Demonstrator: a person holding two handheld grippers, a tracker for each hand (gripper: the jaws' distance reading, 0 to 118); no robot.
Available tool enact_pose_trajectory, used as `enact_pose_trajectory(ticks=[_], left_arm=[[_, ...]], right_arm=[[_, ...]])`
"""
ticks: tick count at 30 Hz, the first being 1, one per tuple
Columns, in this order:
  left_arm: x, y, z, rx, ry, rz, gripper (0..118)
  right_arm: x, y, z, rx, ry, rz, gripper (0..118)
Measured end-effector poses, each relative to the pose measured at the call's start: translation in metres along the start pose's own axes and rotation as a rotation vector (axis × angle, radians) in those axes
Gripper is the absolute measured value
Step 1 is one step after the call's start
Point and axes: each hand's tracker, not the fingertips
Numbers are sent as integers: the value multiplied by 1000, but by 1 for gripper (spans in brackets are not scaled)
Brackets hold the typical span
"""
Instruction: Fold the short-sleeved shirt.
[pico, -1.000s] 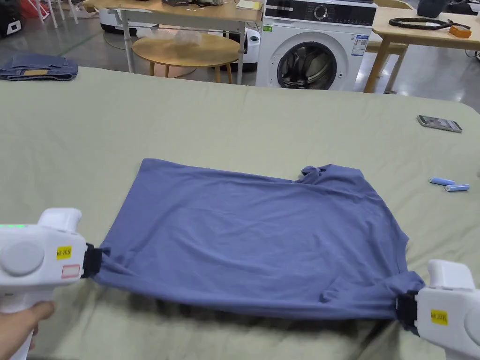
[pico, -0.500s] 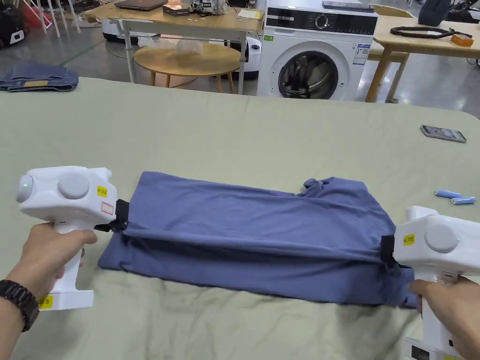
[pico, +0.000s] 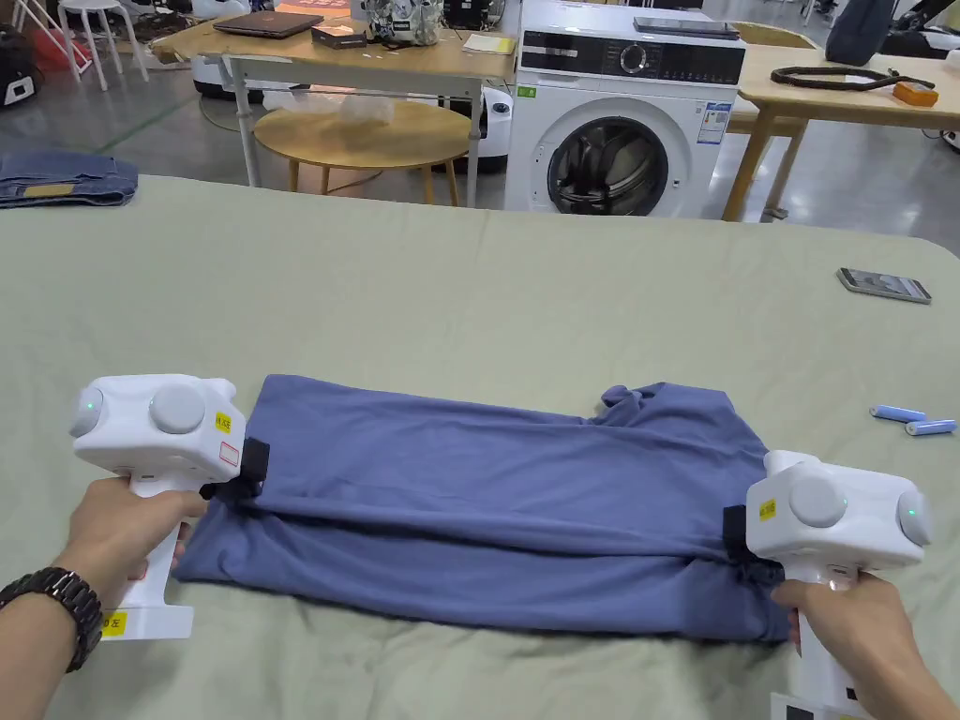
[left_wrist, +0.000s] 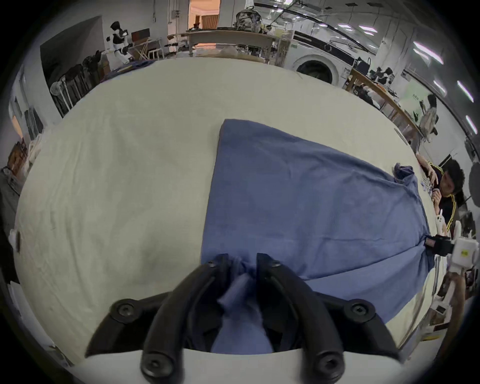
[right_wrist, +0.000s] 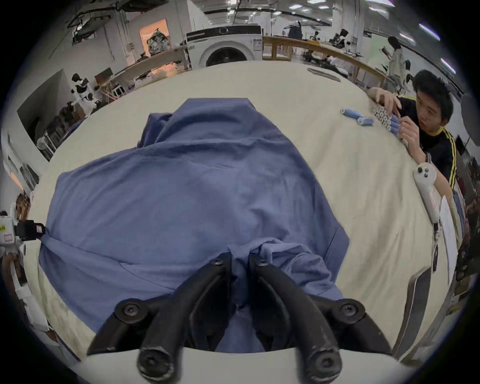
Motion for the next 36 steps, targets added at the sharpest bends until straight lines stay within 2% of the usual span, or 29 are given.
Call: enact_pose_trajectory(ticks=[2,3,12,13,14,15,16,17,20,24,28,33,34,36], left_arm=[[-3,0,7,19,-16,-5,44],[-4,-2,13,32,-26,0,49],[10,-45,80,291,-106,-27,50],[18,-51,86,325,-101,-36,50],[22,-59,94,350,-86,-52,47],[26,-66,99,375,-63,-58,38],[29,-73,104,400,-51,-70,26],[34,-81,112,412,-50,-74,15],[34,-100,124,464,-71,-10,0],[30,-113,129,464,-70,23,0],[21,-113,116,365,-63,27,0],[-12,-87,84,220,-173,122,0],[-15,-80,78,184,-159,107,2],[-18,-69,70,134,-91,60,25]], right_arm=[[-3,-2,12,52,-41,16,53],[1,1,15,84,-42,11,57],[-15,-28,74,351,4,-9,56],[-17,-33,79,376,18,-18,56],[-21,-39,85,403,32,-26,50],[-24,-45,87,421,43,-18,35],[-29,-50,92,441,33,-18,15],[-33,-56,96,469,35,-25,3],[-42,-69,109,496,70,-28,0],[-51,-80,119,529,60,-4,0],[-53,-86,121,509,52,13,0],[-50,-89,113,469,58,12,0],[-48,-90,110,454,61,7,0],[-45,-92,107,425,69,-12,0]])
